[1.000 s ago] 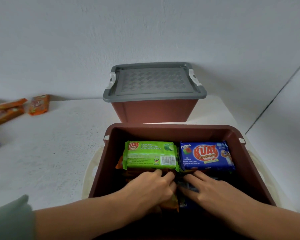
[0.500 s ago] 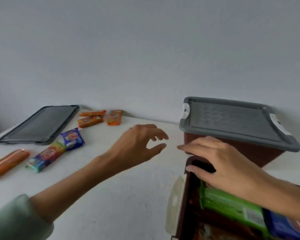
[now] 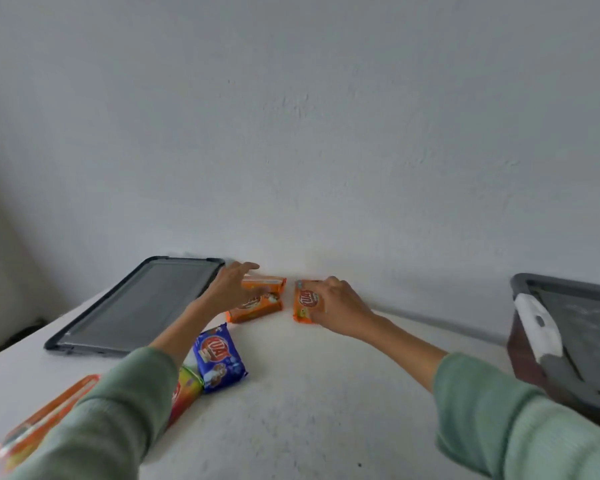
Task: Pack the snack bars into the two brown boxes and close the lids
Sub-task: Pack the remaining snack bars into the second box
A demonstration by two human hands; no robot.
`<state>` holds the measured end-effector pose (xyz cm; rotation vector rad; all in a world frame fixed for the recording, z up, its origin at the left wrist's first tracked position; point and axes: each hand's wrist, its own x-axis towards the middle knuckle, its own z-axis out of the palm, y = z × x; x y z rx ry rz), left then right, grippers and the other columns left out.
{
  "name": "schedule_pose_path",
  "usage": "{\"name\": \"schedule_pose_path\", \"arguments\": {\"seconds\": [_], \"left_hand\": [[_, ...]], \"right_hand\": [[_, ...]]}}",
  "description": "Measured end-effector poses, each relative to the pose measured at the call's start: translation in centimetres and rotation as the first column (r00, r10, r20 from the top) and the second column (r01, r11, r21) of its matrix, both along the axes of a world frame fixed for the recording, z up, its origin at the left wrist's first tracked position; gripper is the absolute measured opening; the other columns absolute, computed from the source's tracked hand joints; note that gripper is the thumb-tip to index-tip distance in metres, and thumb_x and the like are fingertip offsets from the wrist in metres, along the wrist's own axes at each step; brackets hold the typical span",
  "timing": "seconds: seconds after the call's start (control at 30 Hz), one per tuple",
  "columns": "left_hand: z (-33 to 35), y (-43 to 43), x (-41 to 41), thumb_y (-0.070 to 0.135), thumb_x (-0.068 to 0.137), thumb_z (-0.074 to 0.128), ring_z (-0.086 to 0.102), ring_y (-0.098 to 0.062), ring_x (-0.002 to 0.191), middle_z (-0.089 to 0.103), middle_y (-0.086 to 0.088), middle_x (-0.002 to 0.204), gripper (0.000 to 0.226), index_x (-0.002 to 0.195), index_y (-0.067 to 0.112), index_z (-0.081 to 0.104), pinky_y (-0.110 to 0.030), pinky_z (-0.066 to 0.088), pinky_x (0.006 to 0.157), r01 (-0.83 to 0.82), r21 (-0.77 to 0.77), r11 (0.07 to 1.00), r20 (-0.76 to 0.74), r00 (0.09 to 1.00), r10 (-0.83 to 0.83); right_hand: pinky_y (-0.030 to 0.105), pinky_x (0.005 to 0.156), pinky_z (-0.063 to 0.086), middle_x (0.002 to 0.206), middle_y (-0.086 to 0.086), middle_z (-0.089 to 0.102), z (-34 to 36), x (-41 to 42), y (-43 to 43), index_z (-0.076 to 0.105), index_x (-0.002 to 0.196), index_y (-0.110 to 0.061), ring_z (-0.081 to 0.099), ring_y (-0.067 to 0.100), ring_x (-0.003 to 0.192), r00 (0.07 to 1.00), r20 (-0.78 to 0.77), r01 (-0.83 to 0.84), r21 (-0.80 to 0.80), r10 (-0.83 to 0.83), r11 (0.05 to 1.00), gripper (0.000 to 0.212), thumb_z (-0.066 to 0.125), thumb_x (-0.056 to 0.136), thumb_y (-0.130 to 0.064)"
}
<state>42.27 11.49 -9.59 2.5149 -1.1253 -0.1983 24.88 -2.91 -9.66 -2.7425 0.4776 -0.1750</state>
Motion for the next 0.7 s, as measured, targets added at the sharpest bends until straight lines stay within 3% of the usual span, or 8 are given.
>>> {"name": "schedule_pose_path", "arguments": {"seconds": [0.13,0.27,0.33,0.43,0.57,0.7], "left_hand": [[-3.0,-1.7,3.3,0.051,0.086,0.051,0.023,-0.029,0.138,0.027,-0.01,0.15,0.07,0.144,0.022,0.026,-0.047,0.021,0.113,0.042,0.059,0.997,-0.051,0.998,-0.039],[-5.5,-2.9,5.2,0.056,0.089,0.04,0.023,-0.026,0.139,0.025,-0.005,0.151,0.066,0.145,0.027,0.022,-0.047,0.021,0.113,0.093,0.14,0.986,-0.043,0.995,-0.087],[-6.2,-3.1,5.7,0.06,0.088,0.035,0.03,-0.026,0.134,0.032,-0.004,0.146,0.063,0.144,0.032,0.025,-0.047,0.025,0.11,0.086,0.165,0.983,0.02,0.996,-0.09],[-6.2,-3.1,5.5,0.061,0.089,0.033,0.038,-0.025,0.122,0.042,-0.004,0.132,0.056,0.141,0.038,0.03,-0.04,0.03,0.103,0.074,0.209,0.975,0.17,0.979,-0.111],[-5.5,-2.8,5.0,0.053,0.092,0.037,0.042,-0.022,0.117,0.043,-0.007,0.13,0.052,0.14,0.033,0.034,-0.031,0.034,0.098,0.142,0.156,0.978,-0.028,0.99,-0.139],[-4.8,-2.8,4.8,0.05,0.092,0.04,0.048,-0.025,0.117,0.052,-0.008,0.13,0.05,0.139,0.031,0.038,-0.036,0.038,0.1,0.132,0.174,0.976,-0.063,0.99,-0.123]], "right_hand": [[0.036,0.112,0.025,0.15,0.013,0.018,-3.8,3.8,-1.3,0.023,0.147,-0.029,0.02,0.034,0.137,0.994,-0.092,0.073,0.101,-0.064,0.992,0.07,0.055,0.088,-0.046],[0.046,0.116,0.016,0.157,0.01,-0.005,-6.6,5.3,-1.8,0.013,0.148,-0.035,0.002,0.034,0.144,0.981,-0.183,0.064,0.017,-0.06,0.998,0.066,0.039,0.092,-0.056],[0.046,0.115,0.018,0.158,0.009,0.0,-7.2,5.2,-1.7,0.021,0.147,-0.033,0.011,0.033,0.143,0.99,-0.123,0.068,0.003,-0.068,0.998,0.062,0.039,0.092,-0.055],[0.041,0.104,0.035,0.15,0.007,0.023,-7.3,4.5,-1.4,0.041,0.133,-0.024,0.032,0.032,0.13,0.995,0.017,0.1,-0.036,-0.1,0.994,0.054,0.048,0.088,-0.053],[0.038,0.091,0.045,0.134,0.01,0.034,-6.6,5.9,-0.6,0.045,0.121,-0.014,0.037,0.03,0.122,0.969,0.057,0.24,0.008,-0.241,0.971,0.062,0.062,0.077,-0.054],[0.038,0.103,0.037,0.143,0.021,0.022,-5.9,8.3,-0.4,0.029,0.138,-0.007,0.023,0.036,0.134,0.944,-0.093,0.328,0.157,-0.317,0.931,0.08,0.069,0.077,-0.04]]}}
